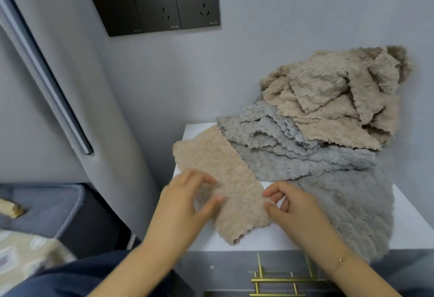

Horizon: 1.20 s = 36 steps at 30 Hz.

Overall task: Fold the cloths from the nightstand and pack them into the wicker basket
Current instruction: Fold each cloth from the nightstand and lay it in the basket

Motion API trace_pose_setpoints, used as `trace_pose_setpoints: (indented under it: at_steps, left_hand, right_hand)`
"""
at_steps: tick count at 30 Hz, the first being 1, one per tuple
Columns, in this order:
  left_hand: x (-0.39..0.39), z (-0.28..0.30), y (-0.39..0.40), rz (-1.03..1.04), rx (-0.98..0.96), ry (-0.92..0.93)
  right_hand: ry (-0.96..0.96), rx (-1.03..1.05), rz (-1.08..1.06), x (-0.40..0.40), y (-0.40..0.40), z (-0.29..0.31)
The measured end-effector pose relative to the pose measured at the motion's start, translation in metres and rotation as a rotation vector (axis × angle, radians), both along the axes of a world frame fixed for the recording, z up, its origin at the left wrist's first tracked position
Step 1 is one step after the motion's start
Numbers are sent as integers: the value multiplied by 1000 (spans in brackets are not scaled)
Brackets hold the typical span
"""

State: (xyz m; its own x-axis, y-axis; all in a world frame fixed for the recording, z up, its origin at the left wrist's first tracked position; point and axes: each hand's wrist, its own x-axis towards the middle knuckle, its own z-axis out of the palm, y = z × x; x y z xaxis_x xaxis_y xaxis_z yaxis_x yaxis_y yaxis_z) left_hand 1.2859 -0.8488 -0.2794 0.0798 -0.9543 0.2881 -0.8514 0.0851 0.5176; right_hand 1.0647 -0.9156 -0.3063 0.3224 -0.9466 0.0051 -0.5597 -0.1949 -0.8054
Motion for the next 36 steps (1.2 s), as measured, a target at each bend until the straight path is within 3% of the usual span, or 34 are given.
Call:
trace_pose_setpoints:
  at_steps: [4, 11, 19, 22, 24, 27, 30, 36]
  left_hand:
    - [-27, -18, 36, 6, -25, -70]
    - [-40, -36, 31, 21, -85, -209]
    - [-14, -31, 47, -37, -291, -361]
    - [3, -29, 66, -139, -217, -424]
    - [10, -31, 77, -206, -107, -409]
    - [17, -36, 85, -274, -71, -375]
    - [23, -40, 83, -270, -88, -369]
    - [30, -67, 64, -294, -137, -387]
  right_hand:
    - [-47, 37, -45, 2, -2, 1]
    - [-312, 211, -134, 5, 1, 6]
    - [-414, 272, -70, 4, 9, 12]
    - [-345, 280, 0, 6, 15, 10]
    - [-190, 150, 55, 6, 21, 4]
    - [183, -272, 141, 3, 31, -3]
    - [155, -483, 243, 2, 35, -5]
    - [238, -606, 572, 6, 35, -22]
